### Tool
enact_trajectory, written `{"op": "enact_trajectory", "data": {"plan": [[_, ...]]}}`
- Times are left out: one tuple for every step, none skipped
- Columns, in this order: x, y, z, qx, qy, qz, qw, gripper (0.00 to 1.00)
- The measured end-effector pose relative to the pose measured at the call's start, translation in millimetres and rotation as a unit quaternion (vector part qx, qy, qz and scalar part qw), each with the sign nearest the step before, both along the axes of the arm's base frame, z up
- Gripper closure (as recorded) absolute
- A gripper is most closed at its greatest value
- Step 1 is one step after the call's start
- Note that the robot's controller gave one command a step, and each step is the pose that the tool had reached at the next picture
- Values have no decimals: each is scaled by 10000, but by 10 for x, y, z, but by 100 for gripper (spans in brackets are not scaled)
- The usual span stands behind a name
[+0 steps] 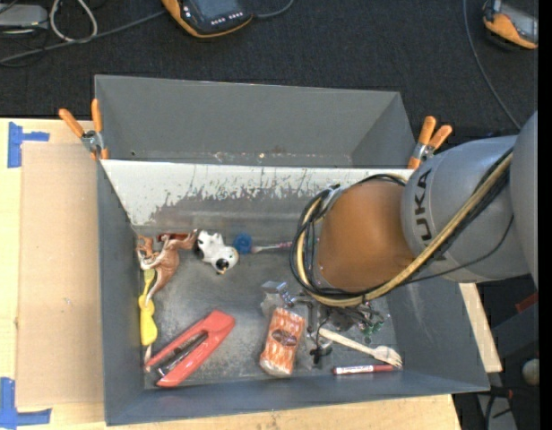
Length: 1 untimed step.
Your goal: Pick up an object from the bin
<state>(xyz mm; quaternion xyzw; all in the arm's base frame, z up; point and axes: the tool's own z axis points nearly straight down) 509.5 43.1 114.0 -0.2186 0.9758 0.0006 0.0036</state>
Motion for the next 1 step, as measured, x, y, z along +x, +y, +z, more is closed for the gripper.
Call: {"op": "enact_trajectory", "data": {"plan": [[133, -131, -420, 3, 6, 598, 9982, 0]]}}
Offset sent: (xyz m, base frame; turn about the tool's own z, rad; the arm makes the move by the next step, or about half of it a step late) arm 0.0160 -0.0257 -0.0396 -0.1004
